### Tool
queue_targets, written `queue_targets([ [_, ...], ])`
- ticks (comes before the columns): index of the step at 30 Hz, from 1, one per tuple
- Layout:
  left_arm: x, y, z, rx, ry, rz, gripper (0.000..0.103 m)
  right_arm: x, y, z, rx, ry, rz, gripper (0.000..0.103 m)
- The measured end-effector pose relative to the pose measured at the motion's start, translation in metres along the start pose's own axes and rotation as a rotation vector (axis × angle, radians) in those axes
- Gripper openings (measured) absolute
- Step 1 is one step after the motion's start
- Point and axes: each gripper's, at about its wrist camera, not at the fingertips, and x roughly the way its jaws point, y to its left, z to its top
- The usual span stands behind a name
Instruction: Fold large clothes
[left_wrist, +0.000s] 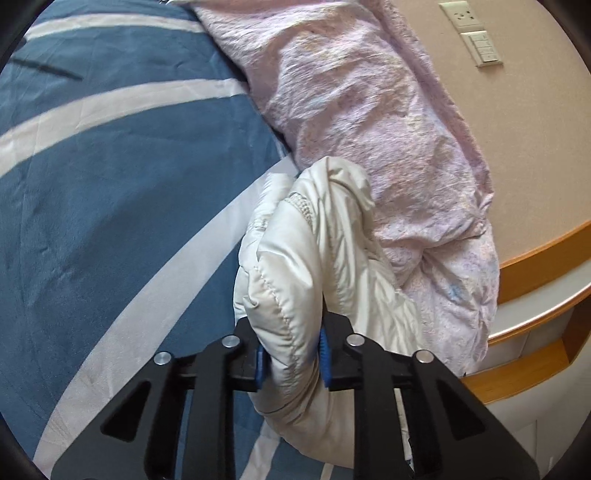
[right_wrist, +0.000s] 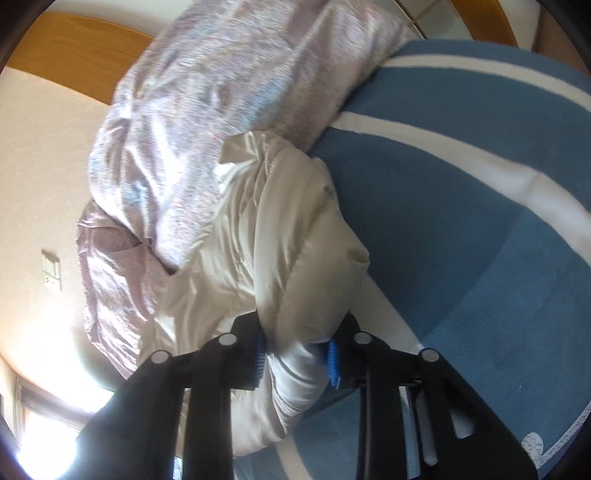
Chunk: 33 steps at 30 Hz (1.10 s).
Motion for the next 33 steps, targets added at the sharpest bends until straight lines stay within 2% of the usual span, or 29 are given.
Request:
queue_targets([
  [7,-0.034,-0.012,0.01,0.036,-0.053,-0.064,0.016,-0.027,0.03,-0.008,-0.097,-0.007,0.067,0.023],
  [16,-0.108,0.016,0.013,0.027,-0.104,-0.075,0.016,-0.061,0.049,-0.052,-0.221,0.077,0.133,0.022],
  [23,-0.152,0.049,0.006,-0.002,-0.121,-0.047,0.016,-0.077,0.043,-0.1,-0.286,0.159,0.124,0.022],
  [30,-0.171,0.073,-0.004,-0.026,-0.135,-0.021,0.016,-0.087,0.036,-0.119,-0.303,0.183,0.1,0.023],
  [33,-0.168,0.077,-0.006,-0.01,-0.129,0.0,0.018,-0.086,0.034,-0.12,-0.342,0.174,0.045,0.031],
])
